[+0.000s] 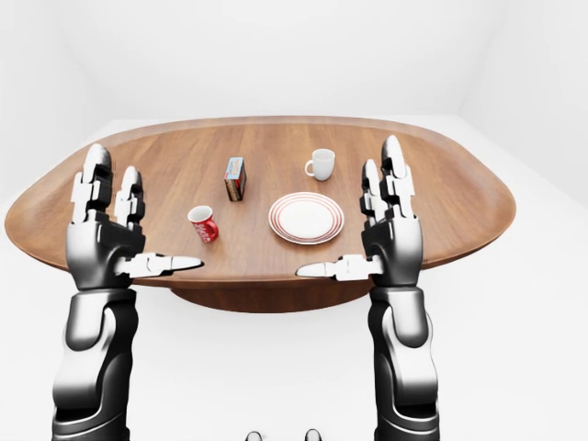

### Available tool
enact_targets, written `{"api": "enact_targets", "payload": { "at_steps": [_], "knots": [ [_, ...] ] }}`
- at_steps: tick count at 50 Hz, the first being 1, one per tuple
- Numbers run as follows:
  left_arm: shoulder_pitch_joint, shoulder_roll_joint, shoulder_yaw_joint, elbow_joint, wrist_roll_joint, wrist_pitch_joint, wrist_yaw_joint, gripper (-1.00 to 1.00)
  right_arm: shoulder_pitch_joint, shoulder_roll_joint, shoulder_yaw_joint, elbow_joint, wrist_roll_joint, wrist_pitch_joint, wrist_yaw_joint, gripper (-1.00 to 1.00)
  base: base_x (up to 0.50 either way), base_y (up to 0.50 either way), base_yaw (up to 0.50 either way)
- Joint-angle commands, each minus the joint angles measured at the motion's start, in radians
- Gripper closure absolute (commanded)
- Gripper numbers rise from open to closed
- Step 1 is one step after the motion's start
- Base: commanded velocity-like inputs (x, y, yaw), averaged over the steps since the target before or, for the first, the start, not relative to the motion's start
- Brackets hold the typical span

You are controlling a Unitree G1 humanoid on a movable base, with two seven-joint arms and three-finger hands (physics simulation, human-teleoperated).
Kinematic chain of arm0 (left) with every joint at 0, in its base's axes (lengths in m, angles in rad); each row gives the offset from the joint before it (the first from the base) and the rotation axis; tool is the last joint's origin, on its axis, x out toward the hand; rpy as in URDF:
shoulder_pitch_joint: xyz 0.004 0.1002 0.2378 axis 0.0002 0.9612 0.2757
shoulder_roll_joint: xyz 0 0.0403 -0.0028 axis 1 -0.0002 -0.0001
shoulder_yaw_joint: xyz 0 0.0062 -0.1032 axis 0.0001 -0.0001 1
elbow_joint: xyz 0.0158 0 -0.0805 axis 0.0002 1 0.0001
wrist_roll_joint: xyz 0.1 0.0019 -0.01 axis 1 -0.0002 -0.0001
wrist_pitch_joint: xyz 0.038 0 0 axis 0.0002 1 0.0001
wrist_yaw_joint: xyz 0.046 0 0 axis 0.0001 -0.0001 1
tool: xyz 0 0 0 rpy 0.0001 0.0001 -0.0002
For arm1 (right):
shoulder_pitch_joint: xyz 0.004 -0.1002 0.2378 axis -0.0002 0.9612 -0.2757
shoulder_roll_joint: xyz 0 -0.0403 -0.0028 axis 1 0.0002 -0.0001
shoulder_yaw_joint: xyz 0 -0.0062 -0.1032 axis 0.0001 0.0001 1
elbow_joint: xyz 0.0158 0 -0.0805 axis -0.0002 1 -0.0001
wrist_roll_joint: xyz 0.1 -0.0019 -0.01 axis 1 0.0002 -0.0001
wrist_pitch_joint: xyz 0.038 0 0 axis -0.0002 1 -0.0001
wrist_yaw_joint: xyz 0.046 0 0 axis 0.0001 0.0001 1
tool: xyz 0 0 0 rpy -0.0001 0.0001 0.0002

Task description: Pick up the red mug and put it on the plate

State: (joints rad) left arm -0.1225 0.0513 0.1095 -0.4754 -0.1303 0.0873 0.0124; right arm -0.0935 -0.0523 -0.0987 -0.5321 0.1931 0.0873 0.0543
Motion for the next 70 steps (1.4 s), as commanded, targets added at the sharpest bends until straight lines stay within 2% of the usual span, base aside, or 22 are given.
{"api": "enact_targets", "payload": {
  "at_steps": [1,41,48,52,70],
  "knots": [
    [-0.013,0.011,0.012,0.007,-0.007,0.000,0.007,-1.00,0.002,0.002,0.003,-0.006,0.010,0.000,0.015,-1.00,0.00,0.50,0.00],
    [-0.019,0.016,0.017,0.018,-0.014,0.000,0.002,-1.00,0.003,-0.003,0.004,0.009,0.004,0.000,0.026,-1.00,0.00,0.50,0.00],
    [-0.017,0.020,0.024,0.026,-0.015,0.000,-0.001,-1.00,-0.003,-0.001,0.004,0.022,-0.031,0.000,0.012,-1.00,0.00,0.02,0.00],
    [-0.016,0.021,0.027,0.021,-0.017,0.000,0.001,-1.00,0.002,0.005,-0.011,-0.004,0.025,0.000,0.024,-1.00,0.12,0.00,0.00],
    [-0.019,0.021,0.028,0.027,-0.018,0.000,0.002,-1.00,0.004,-0.002,-0.008,-0.004,0.042,0.000,0.026,-1.00,0.50,0.00,0.00]
  ]
}}
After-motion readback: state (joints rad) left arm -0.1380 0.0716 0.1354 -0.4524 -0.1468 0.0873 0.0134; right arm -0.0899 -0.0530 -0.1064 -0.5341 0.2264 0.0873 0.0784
